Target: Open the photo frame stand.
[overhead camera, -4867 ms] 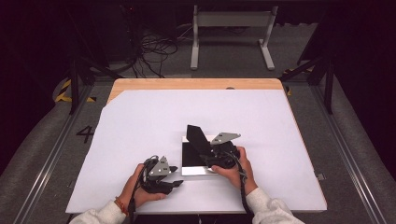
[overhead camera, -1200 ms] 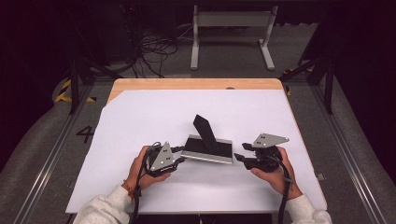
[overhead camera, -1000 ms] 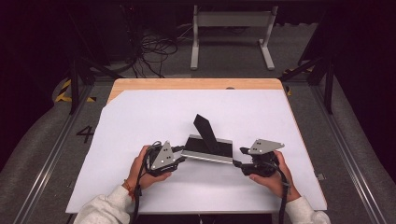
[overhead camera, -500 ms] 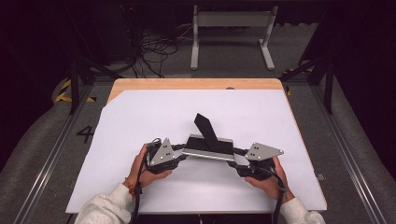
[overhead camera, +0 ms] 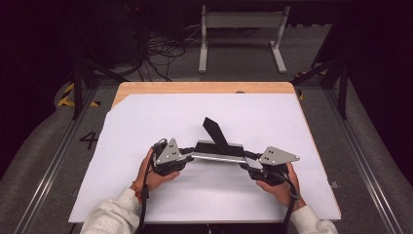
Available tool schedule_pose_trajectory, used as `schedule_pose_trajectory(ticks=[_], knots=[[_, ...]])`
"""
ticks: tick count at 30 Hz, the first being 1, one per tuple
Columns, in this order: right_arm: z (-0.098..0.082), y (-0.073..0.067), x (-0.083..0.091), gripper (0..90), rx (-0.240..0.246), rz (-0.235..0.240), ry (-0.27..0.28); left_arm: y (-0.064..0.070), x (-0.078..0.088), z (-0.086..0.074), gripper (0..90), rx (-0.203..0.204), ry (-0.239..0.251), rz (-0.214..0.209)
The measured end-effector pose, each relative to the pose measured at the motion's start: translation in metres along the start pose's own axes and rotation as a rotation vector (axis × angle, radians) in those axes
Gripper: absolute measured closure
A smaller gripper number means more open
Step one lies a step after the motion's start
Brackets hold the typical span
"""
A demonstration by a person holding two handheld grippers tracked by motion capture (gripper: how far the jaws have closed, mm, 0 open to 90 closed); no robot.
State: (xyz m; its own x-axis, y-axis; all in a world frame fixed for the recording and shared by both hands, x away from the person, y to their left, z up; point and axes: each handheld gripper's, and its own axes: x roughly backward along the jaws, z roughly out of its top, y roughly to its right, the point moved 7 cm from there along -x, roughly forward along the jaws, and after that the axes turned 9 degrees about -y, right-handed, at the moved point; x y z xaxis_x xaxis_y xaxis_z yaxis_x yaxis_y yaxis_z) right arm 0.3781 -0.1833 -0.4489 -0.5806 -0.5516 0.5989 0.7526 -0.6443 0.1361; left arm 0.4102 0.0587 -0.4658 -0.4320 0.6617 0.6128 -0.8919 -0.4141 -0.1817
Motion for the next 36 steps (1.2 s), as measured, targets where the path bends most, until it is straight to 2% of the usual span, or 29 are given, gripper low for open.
schedule_pose_trajectory(ticks=[5,9,14,22,29,36], knots=[[0.000,0.001,0.000,62.8,0.001,-0.008,0.002,0.000,0.001,0.000,75.8,0.000,-0.006,0.005],[0.002,0.001,0.002,67.0,0.005,-0.022,0.013,-0.001,0.004,0.002,76.7,0.023,0.014,-0.004],[0.004,0.001,0.005,70.0,0.013,-0.051,0.023,0.001,0.009,0.004,78.1,0.021,0.025,-0.007],[0.007,0.002,0.010,71.3,-0.007,-0.039,0.051,0.003,0.015,0.006,79.4,0.033,0.045,-0.034],[0.008,0.004,0.013,72.1,-0.027,-0.031,0.070,0.003,0.018,0.009,80.5,0.032,0.053,-0.036],[0.011,0.002,0.015,73.9,-0.031,-0.023,0.085,0.002,0.021,0.009,80.7,0.061,0.068,-0.050]])
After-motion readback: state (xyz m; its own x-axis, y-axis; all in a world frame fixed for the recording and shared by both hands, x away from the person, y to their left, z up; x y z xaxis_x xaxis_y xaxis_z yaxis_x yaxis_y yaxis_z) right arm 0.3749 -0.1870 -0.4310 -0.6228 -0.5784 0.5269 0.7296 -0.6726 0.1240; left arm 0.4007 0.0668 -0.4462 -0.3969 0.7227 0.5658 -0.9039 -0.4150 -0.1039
